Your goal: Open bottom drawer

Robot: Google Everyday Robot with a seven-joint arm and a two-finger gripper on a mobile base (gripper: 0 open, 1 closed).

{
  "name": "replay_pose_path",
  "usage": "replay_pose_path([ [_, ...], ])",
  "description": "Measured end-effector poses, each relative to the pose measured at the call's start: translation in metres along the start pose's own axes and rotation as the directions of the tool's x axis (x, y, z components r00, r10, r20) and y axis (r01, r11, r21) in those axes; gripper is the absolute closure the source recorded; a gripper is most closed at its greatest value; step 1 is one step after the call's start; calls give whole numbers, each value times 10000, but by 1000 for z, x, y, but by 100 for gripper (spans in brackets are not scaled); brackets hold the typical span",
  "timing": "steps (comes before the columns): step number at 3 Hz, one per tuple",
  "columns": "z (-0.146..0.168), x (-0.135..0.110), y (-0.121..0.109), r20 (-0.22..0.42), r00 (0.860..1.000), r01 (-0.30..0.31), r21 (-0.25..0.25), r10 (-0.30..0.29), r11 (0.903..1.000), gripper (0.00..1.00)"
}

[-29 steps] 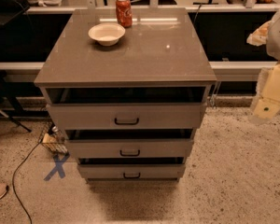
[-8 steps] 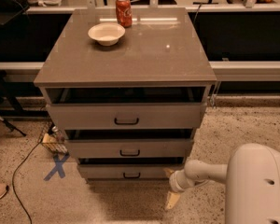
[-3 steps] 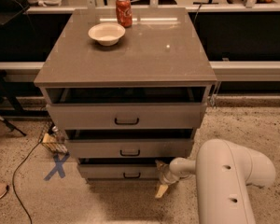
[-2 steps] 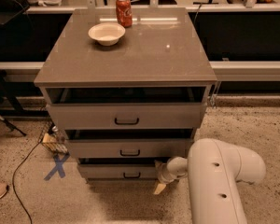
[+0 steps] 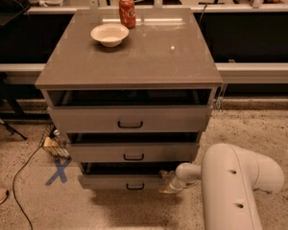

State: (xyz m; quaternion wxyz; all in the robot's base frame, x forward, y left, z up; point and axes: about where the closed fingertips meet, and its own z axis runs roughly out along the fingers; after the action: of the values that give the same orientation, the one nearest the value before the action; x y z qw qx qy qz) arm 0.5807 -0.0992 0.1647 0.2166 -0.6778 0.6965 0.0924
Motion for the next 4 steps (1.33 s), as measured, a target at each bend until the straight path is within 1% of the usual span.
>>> replay_pose_path([
  [1, -6, -3, -1, 0, 10000, 0, 0, 0, 10000, 85],
  [2, -17, -8, -3, 1, 10000, 1, 0, -1, 10000, 100],
  [4, -20, -9, -4, 1, 10000, 1, 0, -1, 10000, 100],
])
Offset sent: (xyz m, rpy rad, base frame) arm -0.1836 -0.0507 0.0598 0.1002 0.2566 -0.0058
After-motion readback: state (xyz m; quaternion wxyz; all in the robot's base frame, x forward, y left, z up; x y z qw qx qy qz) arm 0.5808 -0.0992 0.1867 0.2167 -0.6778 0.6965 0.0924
